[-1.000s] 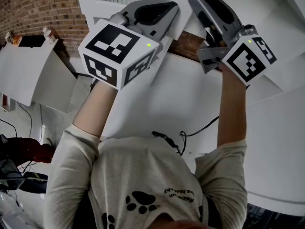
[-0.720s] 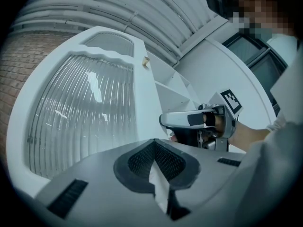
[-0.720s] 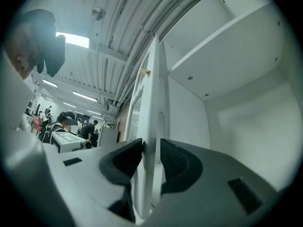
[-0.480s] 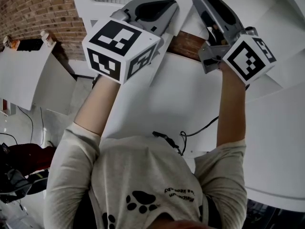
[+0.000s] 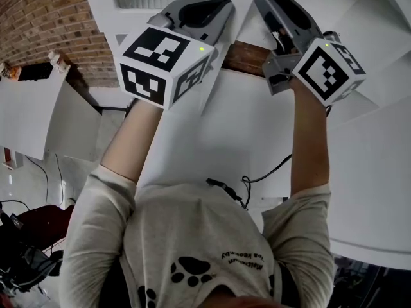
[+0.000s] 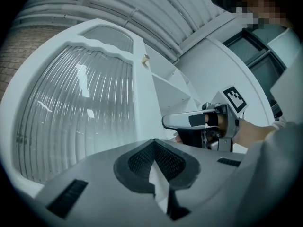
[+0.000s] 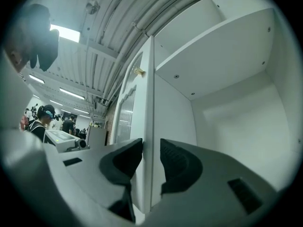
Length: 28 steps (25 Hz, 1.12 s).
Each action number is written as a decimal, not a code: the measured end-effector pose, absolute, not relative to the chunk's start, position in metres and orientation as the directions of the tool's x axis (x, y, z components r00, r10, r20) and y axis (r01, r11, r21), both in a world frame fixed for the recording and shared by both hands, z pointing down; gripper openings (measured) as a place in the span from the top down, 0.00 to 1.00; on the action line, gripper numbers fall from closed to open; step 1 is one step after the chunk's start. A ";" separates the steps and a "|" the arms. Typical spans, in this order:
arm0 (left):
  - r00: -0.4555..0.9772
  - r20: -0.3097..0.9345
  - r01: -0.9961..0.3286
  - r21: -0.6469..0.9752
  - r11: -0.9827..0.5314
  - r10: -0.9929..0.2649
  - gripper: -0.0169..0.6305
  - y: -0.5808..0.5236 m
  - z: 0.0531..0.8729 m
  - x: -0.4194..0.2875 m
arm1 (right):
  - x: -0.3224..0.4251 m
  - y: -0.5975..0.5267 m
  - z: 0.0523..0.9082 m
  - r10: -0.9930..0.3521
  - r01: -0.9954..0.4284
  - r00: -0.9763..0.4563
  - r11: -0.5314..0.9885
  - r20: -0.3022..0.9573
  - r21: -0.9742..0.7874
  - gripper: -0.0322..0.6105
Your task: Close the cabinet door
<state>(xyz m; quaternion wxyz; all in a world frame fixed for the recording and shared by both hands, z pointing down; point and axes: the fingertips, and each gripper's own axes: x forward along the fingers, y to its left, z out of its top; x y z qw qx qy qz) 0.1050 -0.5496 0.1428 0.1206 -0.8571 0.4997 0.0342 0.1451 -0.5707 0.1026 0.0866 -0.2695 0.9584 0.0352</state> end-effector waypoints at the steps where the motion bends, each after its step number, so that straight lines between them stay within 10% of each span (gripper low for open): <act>1: 0.500 -0.177 -0.864 -0.173 -0.473 -0.848 0.96 -0.551 0.144 0.106 | 0.146 -0.573 0.104 -0.518 -0.530 -0.835 0.848 -0.185 0.018 0.76; 28: 0.517 -0.154 -0.851 -0.194 -0.488 -0.842 0.96 -0.552 0.148 0.108 | 0.186 -0.506 0.119 -0.717 -0.738 -0.659 0.674 -0.224 0.015 0.94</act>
